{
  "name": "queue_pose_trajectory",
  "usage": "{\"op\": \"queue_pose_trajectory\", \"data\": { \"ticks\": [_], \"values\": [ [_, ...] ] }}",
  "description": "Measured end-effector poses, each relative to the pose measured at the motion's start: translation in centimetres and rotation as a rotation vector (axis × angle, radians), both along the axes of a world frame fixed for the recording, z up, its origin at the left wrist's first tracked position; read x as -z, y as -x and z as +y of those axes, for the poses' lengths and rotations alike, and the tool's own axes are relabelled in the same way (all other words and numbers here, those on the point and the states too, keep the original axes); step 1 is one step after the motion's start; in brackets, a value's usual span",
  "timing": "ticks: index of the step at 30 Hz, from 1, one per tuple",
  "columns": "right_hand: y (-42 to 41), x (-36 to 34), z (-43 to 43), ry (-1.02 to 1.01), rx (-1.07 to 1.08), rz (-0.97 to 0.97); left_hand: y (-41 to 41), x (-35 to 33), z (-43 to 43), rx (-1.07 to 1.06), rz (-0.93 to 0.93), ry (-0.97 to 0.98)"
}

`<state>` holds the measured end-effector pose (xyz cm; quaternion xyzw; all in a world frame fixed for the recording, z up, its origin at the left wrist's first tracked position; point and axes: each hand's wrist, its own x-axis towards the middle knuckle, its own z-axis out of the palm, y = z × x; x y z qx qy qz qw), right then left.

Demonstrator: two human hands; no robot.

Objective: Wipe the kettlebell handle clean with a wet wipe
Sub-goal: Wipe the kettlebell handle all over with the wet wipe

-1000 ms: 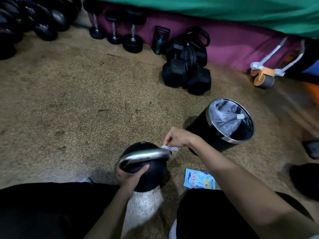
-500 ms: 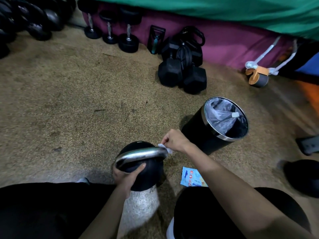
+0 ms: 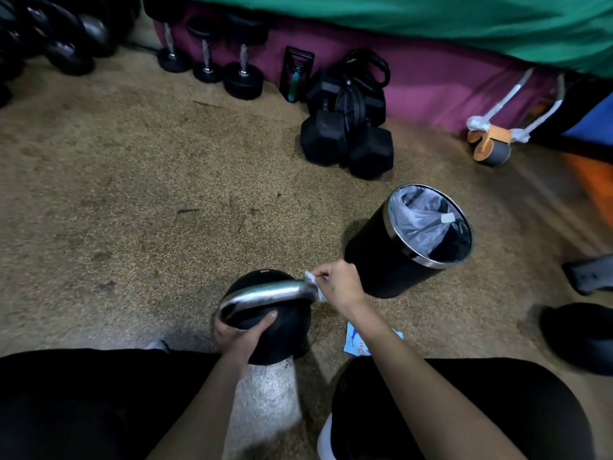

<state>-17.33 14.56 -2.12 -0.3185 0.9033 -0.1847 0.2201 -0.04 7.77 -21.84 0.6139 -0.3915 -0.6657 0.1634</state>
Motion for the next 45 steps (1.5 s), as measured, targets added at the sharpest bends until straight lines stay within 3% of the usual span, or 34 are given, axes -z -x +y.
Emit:
{"op": "queue_pose_trajectory", "data": {
  "ticks": [4, 8, 18, 22, 36, 41, 45],
  "values": [
    [-2.8, -0.3, 1.3, 0.184, 0.107, 0.029, -0.2, 0.4, -0.2, 0.028, -0.017, -0.001],
    [-3.2, 0.7, 2.3, 0.235, 0.241, 0.007, -0.2, -0.4, -0.1, 0.033, -0.041, -0.014],
    [-5.2, 2.8, 2.7, 0.365, 0.306, 0.100, 0.0, 0.4, -0.1, 0.022, -0.050, -0.024],
    [-4.2, 3.1, 2.2, 0.315, 0.369, 0.091, 0.1, 2.3, -0.3, 0.011, -0.064, -0.010],
    [-6.1, 3.3, 2.1, 0.436, 0.379, 0.125, 0.1, 5.2, -0.9, 0.045, -0.102, -0.011],
    [-5.9, 4.0, 1.8, 0.429, 0.594, -0.018, 0.1, 5.7, -1.1, 0.029, -0.110, -0.011],
    [-6.2, 4.1, 1.7, 0.351, 0.589, -0.105, 0.2, 6.6, -1.1, 0.018, -0.095, -0.014]
  ]
}}
